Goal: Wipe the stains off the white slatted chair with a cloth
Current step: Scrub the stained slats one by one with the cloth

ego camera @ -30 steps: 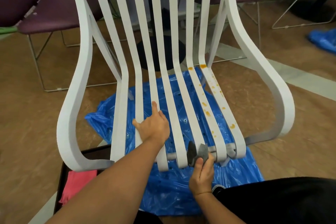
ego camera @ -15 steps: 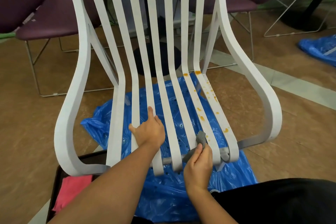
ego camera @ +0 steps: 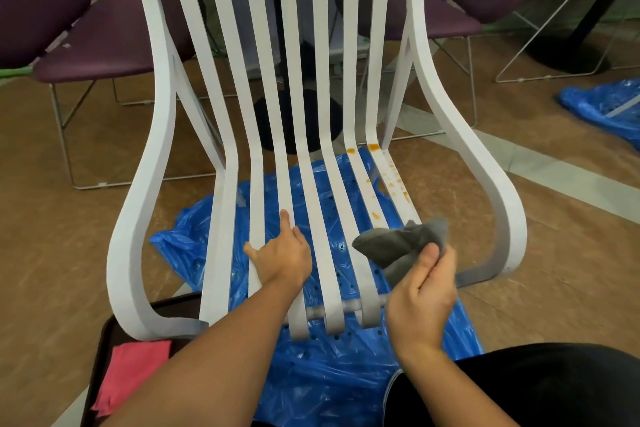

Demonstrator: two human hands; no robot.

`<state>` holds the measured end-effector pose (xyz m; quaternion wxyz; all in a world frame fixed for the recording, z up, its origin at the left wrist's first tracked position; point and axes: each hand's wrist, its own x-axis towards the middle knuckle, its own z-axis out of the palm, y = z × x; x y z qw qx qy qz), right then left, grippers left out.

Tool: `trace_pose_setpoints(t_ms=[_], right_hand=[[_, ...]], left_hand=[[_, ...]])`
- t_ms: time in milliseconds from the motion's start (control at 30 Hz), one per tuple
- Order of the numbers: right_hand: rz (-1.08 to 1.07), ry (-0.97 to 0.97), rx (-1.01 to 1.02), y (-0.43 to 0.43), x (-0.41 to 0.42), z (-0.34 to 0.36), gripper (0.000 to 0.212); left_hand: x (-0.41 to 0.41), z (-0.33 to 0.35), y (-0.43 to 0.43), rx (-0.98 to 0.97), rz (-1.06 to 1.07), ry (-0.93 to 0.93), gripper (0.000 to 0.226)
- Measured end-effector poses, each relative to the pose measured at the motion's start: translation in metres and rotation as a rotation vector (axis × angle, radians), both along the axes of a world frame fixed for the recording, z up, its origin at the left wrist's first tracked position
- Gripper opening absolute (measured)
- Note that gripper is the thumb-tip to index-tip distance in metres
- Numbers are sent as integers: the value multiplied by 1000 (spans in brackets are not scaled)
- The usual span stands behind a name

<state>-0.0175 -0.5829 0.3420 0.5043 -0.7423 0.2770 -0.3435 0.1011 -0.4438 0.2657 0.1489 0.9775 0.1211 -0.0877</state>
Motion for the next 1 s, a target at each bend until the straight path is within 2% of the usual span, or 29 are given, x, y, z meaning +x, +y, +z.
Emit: trace_pose_setpoints(t_ms=[67, 167, 200, 267, 333, 367, 567, 733, 800, 1000], right_hand=[[23, -19, -102, -9, 2, 2, 28], [131, 74, -304, -14, 6, -14, 23], [176, 146, -388, -15, 6, -26, 24], [267, 409, -545, -15, 3, -56, 32], [310, 655, -602, -13, -2, -77, 44], [312, 706, -606, -12, -4, -82, 49], [260, 650, -549, -6, -3, -73, 47], [242, 740, -572, -15, 11, -72, 24], [246, 710, -553, -20, 12, -75, 20], [160, 543, -238, -17, -15, -81, 15]], left_hand=[[0, 0, 0, 5, -1, 0, 54], [1, -1, 0, 16, -1, -4, 54], [1, -2, 0, 18, -1, -4, 54], [0, -3, 0, 13, -1, -3, 54], [1, -2, 0, 13, -3, -13, 53], [1, -2, 0, 11, -4, -14, 53], [-1, -2, 0, 3, -4, -17, 53], [-1, 0, 0, 4, -5, -13, 53], [0, 1, 0, 5, -5, -12, 53], [-1, 3, 0, -2, -3, -5, 53]])
